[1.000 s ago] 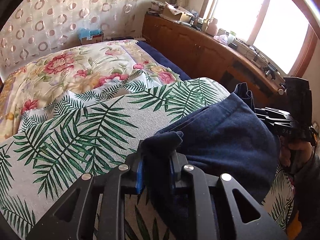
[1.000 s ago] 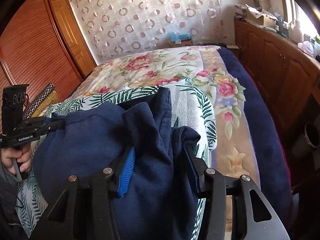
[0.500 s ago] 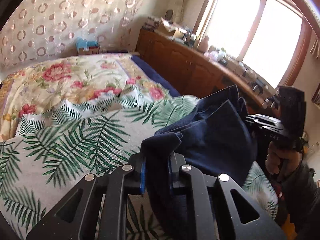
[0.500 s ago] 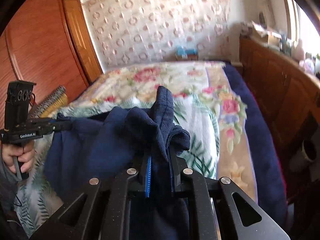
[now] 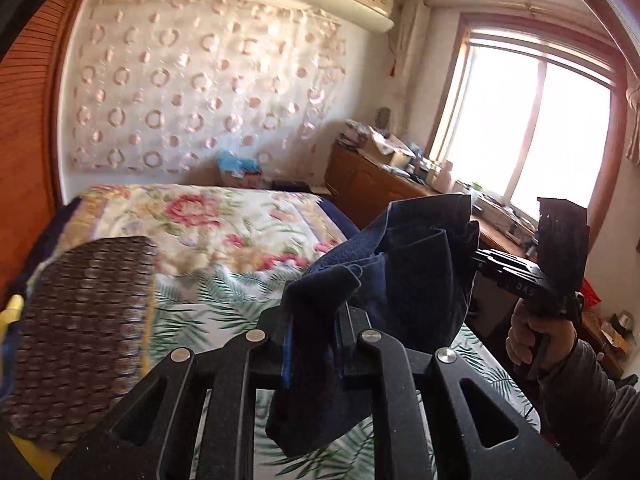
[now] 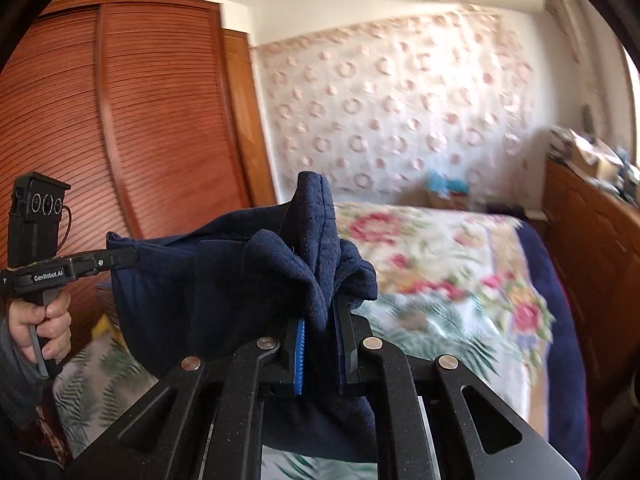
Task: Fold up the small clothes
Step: 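Lower the shirt onto the patterned pillow and open both grippers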
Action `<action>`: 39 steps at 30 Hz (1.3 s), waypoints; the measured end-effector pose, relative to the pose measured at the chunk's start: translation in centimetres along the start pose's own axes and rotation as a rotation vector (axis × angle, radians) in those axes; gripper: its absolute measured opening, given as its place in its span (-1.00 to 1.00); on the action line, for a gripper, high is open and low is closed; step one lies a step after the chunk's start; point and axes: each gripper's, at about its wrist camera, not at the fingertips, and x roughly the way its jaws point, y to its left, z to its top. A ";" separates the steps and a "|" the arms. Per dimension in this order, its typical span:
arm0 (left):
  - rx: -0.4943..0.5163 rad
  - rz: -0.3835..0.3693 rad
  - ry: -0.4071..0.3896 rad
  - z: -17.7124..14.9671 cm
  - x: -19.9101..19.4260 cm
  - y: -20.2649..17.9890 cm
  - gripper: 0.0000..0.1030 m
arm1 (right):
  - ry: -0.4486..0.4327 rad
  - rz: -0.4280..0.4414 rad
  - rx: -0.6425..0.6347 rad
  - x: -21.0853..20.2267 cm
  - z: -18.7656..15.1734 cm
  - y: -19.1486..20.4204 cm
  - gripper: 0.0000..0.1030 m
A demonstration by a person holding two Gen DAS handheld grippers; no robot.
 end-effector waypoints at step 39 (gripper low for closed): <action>-0.419 0.452 -0.010 -11.8 -7.2 21.2 -0.60 | 0.245 0.257 -0.330 28.7 11.2 19.6 -0.39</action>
